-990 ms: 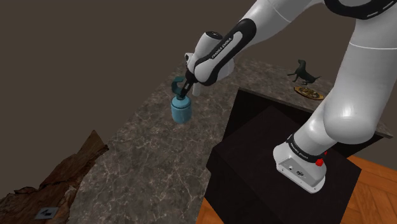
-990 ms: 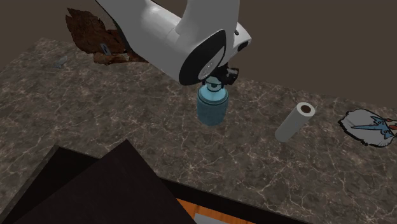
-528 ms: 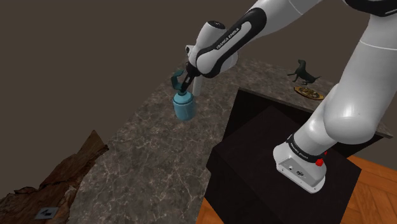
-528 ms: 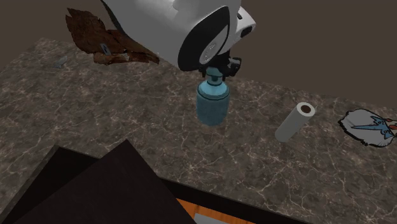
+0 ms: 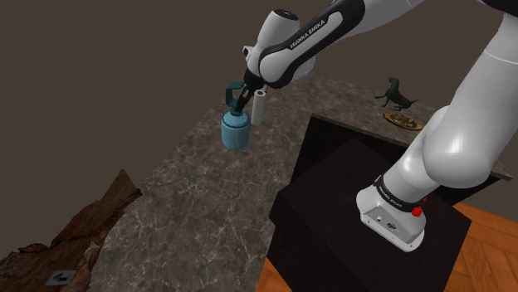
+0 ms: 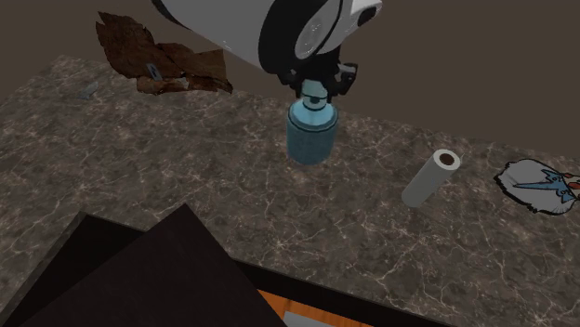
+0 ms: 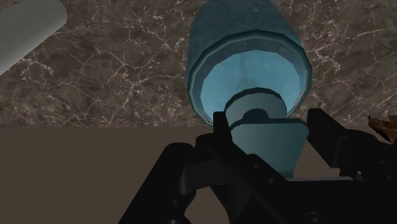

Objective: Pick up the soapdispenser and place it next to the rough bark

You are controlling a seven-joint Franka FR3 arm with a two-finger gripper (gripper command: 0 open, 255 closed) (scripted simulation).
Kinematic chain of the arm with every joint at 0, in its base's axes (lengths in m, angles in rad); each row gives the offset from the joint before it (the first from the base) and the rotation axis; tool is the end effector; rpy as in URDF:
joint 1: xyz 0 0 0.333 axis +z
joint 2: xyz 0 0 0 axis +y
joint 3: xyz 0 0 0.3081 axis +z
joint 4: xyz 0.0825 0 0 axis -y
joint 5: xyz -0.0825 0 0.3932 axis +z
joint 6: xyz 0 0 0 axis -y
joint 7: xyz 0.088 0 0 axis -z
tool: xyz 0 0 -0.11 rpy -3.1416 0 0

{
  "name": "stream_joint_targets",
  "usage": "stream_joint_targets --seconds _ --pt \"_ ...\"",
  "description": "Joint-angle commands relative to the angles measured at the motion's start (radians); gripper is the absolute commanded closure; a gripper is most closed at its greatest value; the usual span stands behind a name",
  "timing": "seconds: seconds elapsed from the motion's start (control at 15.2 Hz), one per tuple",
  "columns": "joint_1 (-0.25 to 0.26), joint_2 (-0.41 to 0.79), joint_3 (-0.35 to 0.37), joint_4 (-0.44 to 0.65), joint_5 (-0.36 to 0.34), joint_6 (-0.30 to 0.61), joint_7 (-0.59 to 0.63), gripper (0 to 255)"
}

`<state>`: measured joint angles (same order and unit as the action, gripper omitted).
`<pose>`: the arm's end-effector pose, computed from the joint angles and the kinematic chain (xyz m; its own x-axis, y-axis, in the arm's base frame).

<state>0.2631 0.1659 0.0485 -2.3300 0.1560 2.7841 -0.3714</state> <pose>0.5255 0.1622 0.2781 0.8178 0.4945 0.2944 0.5159 -0.8567 0.0058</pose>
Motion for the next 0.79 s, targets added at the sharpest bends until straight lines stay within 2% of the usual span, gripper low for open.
stream_joint_targets --seconds 0.0,0.73 --pt "0.002 -0.023 -0.002 0.004 -0.007 -0.026 0.008 255" --pt "0.002 -0.13 -0.009 0.041 -0.032 -0.169 0.035 255"
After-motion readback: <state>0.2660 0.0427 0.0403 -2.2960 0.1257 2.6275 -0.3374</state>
